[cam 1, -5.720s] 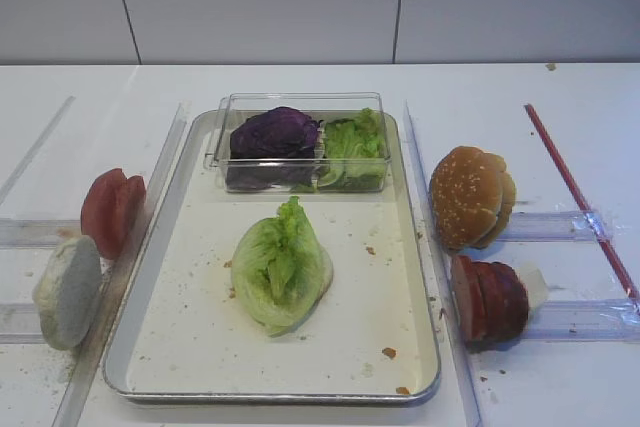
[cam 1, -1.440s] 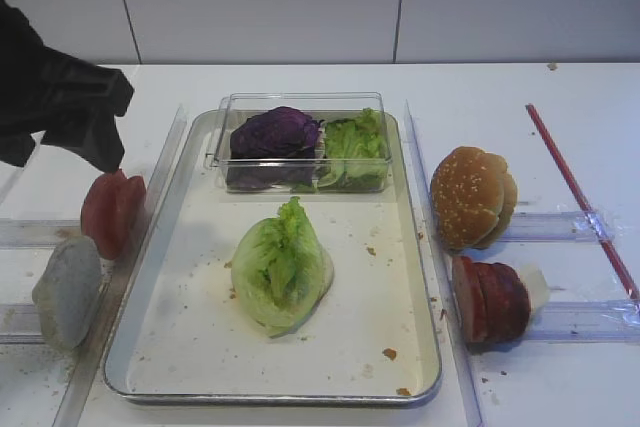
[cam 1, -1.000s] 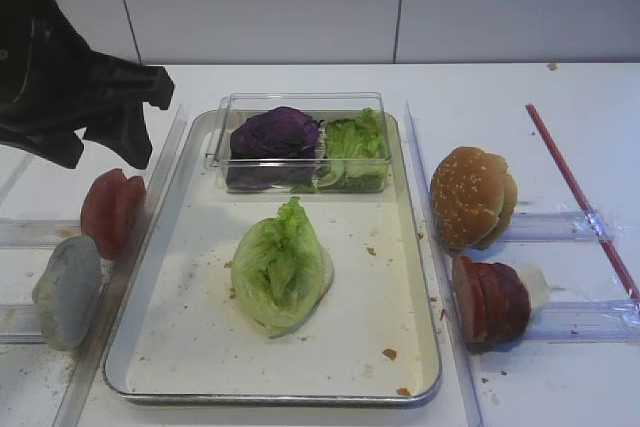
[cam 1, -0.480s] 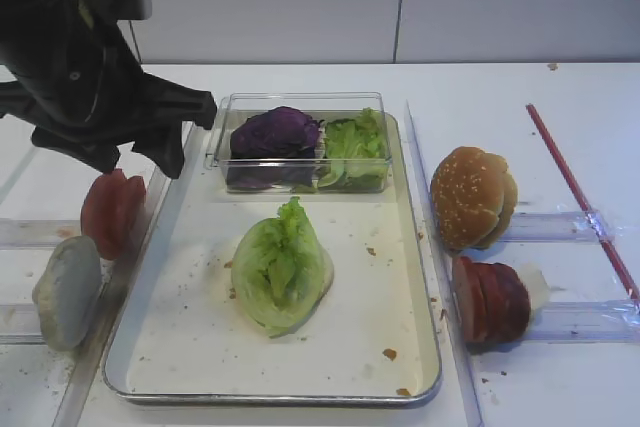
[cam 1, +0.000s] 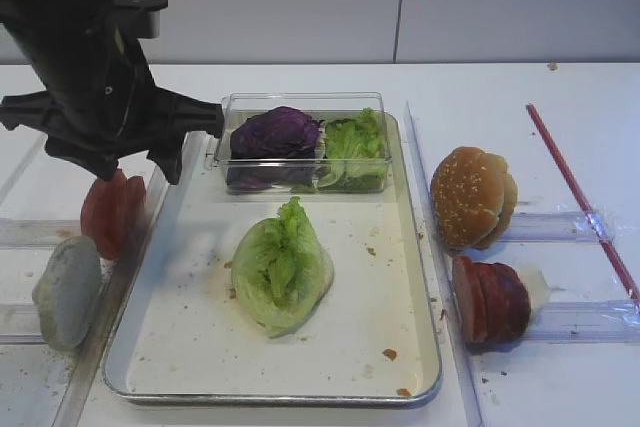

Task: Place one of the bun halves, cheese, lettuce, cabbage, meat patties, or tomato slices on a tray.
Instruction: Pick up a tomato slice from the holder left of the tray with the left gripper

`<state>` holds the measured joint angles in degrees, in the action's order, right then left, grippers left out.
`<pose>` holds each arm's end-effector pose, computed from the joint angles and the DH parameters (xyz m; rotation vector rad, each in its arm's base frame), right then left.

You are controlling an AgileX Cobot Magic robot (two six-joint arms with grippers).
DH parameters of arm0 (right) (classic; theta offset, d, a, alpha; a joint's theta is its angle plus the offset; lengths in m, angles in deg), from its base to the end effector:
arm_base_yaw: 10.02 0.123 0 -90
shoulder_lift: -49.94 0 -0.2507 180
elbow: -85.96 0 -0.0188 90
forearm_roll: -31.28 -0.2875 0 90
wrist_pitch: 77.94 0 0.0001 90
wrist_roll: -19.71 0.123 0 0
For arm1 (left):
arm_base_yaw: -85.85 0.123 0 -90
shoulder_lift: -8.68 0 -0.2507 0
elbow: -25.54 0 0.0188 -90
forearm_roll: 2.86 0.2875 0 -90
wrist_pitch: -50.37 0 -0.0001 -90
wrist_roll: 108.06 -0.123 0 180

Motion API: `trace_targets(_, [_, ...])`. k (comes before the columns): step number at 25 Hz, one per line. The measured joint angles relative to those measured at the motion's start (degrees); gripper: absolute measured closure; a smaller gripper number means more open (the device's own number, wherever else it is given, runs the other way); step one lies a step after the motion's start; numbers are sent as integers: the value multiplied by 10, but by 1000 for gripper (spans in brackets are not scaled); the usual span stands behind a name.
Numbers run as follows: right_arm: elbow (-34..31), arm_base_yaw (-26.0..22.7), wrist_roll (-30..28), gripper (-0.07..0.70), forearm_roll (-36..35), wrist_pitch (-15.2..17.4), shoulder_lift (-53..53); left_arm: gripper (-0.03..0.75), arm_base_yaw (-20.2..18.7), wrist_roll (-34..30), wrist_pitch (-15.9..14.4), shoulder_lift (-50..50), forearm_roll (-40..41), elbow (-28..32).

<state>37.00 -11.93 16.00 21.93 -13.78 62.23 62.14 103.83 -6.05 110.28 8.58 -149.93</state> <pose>0.0981 0.0147 0.2611 -0.0393 2.1793 0.1451 0.3462 -0.1298 0.1914 -0.0803 2.7871 0.0272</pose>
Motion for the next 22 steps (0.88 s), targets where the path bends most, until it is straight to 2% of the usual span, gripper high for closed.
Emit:
trace_targets(9, [0, 0, 0, 156, 0, 0, 0, 309, 0, 1, 16, 28, 16, -2])
trace_targets(22, [0, 0, 0, 157, 0, 0, 0, 309, 0, 20, 20, 46, 43, -2])
